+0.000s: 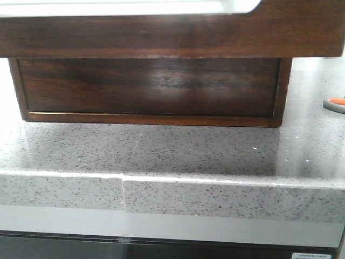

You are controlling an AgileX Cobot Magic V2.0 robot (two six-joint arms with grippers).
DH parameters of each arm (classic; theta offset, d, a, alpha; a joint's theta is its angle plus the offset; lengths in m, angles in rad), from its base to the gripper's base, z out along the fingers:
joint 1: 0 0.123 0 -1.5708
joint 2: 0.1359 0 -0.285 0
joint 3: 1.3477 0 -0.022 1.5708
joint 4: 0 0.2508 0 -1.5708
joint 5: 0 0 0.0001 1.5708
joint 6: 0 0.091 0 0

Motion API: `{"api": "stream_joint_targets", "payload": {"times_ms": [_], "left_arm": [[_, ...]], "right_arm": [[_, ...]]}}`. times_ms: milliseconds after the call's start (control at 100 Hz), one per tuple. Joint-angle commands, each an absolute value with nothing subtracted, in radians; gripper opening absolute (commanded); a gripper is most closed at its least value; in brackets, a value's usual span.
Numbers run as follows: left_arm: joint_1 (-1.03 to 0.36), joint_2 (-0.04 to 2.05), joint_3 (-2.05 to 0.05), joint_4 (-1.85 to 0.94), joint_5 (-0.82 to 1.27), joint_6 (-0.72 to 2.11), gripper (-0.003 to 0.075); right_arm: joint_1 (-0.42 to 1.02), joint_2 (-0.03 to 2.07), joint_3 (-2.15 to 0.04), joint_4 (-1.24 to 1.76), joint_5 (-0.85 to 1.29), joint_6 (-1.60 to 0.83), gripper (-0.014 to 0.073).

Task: Put scissors in drawer with both arms
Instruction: 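Lower the right gripper onto the grey-orange scissors and grasp them, then lift the scissors with the right gripper and carry them over the drawer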

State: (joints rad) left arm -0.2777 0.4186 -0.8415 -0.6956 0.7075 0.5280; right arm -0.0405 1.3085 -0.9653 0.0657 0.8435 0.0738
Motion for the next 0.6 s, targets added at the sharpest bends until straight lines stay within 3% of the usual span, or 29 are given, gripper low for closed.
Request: {"api": "stream_joint_targets", "payload": {"times_ms": [0,590], "left_arm": [[-0.287,0.427,-0.875,-0.721,0.662,0.529,-0.002],[-0.287,0.426,-0.875,-0.74,0.672,0.529,-0.002]], "right_arm": [[-0.04,1.344,-0.999,0.041,0.781,0.07,0.0383],[-0.041,1.492,-1.0,-0.042,0.639,0.07,0.0383]]}}
